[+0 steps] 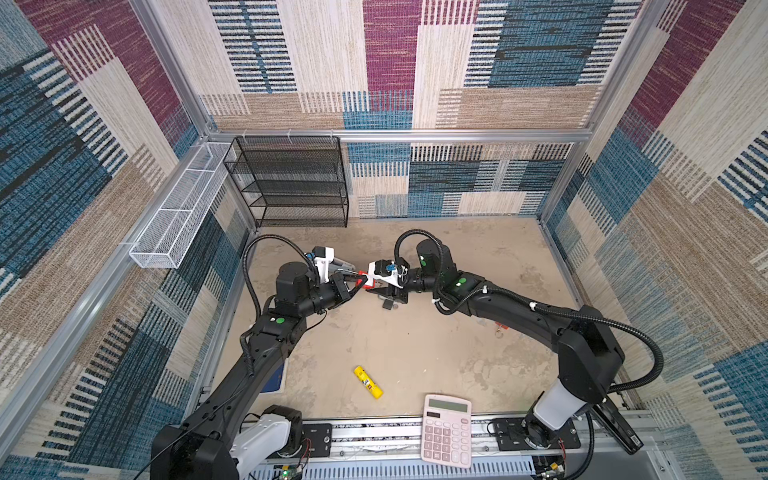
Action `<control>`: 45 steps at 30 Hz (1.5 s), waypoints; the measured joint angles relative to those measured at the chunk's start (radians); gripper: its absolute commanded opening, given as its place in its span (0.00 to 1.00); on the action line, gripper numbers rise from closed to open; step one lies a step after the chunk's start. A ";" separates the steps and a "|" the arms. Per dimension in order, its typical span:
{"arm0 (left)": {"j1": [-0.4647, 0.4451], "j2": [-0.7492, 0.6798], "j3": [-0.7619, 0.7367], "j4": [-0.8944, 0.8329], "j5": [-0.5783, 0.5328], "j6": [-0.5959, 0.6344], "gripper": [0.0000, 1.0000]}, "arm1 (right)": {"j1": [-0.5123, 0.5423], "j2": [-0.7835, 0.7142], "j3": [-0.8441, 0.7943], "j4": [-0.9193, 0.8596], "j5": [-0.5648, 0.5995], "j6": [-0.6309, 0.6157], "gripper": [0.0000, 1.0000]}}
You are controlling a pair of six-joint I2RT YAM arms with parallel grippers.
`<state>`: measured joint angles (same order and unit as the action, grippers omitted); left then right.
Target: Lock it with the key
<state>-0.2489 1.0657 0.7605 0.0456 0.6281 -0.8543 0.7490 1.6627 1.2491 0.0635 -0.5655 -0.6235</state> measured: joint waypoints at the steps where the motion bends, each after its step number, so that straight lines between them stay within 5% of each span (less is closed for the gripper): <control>1: 0.000 -0.001 0.000 0.000 0.000 -0.011 0.00 | 0.000 -0.001 0.003 0.005 -0.003 -0.002 0.67; 3: 0.000 -0.008 -0.007 0.015 -0.001 -0.026 0.00 | 0.001 -0.002 0.005 0.010 -0.003 -0.010 0.83; 9: 0.000 0.023 0.000 0.108 0.005 -0.060 0.00 | -0.043 -0.050 -0.009 0.016 -0.003 0.009 0.89; 14: 0.000 0.121 0.049 0.275 0.064 -0.093 0.00 | -0.186 -0.179 -0.071 0.097 -0.025 0.208 1.00; 21: -0.003 0.260 0.135 0.638 0.178 -0.167 0.00 | -0.312 -0.262 -0.003 0.116 -0.047 0.616 0.99; 30: -0.025 0.308 0.200 0.887 0.198 -0.166 0.00 | -0.357 -0.183 0.067 0.209 -0.314 1.072 0.92; 45: -0.040 0.404 0.232 1.116 0.213 -0.274 0.00 | -0.294 -0.098 0.114 0.399 -0.452 1.304 0.92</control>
<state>-0.2893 1.4693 0.9928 1.1618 0.8410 -1.1278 0.4545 1.5646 1.3632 0.4622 -1.0172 0.6800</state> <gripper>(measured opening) 0.202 0.923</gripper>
